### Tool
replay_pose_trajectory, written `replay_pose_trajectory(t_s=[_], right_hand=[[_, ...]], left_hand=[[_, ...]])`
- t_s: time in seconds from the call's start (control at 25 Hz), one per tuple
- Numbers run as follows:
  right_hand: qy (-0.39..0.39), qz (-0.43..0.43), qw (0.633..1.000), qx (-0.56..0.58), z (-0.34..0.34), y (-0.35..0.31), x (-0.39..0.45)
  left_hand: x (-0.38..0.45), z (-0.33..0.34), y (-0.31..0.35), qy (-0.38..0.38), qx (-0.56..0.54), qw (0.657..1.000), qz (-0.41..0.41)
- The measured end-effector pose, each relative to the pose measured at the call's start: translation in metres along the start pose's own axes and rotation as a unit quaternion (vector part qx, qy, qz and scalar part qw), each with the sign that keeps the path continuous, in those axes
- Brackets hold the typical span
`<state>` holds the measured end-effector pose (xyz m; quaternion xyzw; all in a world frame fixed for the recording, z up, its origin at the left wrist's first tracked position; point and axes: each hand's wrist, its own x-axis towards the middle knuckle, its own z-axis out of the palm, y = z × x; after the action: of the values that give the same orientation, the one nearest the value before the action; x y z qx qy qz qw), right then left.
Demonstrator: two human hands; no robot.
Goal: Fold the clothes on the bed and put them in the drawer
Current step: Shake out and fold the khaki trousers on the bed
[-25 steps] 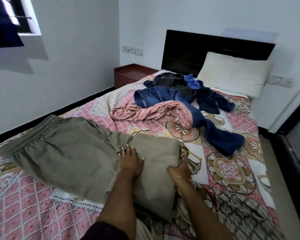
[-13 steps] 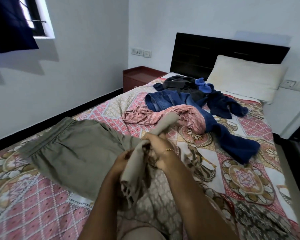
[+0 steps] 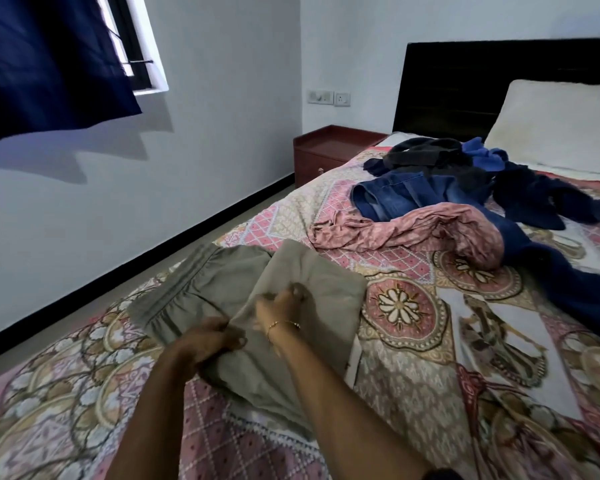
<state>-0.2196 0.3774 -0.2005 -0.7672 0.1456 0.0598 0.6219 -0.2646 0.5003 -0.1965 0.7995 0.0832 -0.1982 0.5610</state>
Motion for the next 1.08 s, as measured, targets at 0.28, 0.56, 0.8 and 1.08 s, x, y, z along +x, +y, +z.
replay_pose_trajectory(t_s=[0.28,0.56,0.8,1.08], right_hand=[[0.168,-0.027,0.931,-0.322,-0.053,0.034,-0.019],[0.202,0.172,0.961,-0.074,-0.089,0.035,-0.009],[0.166,0.035,0.984,-0.049,-0.079,0.002,-0.005],[0.077,0.045,0.996,0.032,-0.073,0.006,-0.001]], left_hand=[[0.012,0.024,0.008,0.163,0.303,0.936,-0.067],[0.044,0.083,0.003,0.094,0.532,0.837,0.085],[0.055,0.053,0.016,0.037,0.436,0.896,0.082],[0.086,0.057,0.027,0.069,0.466,0.871,0.139]])
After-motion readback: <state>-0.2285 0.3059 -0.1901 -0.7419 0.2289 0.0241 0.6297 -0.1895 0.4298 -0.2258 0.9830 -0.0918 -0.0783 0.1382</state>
